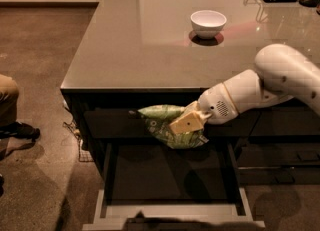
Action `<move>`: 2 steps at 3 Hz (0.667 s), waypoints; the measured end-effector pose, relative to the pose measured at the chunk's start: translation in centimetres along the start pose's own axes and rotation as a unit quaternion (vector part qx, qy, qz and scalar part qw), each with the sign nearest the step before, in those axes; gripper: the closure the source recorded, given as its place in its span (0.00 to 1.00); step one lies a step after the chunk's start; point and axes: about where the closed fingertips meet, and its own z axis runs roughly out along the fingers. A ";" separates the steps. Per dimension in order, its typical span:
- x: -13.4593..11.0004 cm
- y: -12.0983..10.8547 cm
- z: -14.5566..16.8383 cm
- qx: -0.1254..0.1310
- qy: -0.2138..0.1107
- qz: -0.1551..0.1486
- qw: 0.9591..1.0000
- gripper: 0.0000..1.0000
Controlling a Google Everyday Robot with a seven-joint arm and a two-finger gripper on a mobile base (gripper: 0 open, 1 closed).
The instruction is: Place green jalapeno chip bag into middle drawer
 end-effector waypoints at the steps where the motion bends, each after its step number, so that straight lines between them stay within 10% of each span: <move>1: 4.1 -3.4 3.4 0.004 0.036 0.033 0.999 1.00; 2: 7.8 -7.0 6.5 0.024 0.046 0.069 0.996 1.00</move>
Offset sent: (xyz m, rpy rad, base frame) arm 0.0262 -0.0061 -0.1870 -0.1630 0.1681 -0.1354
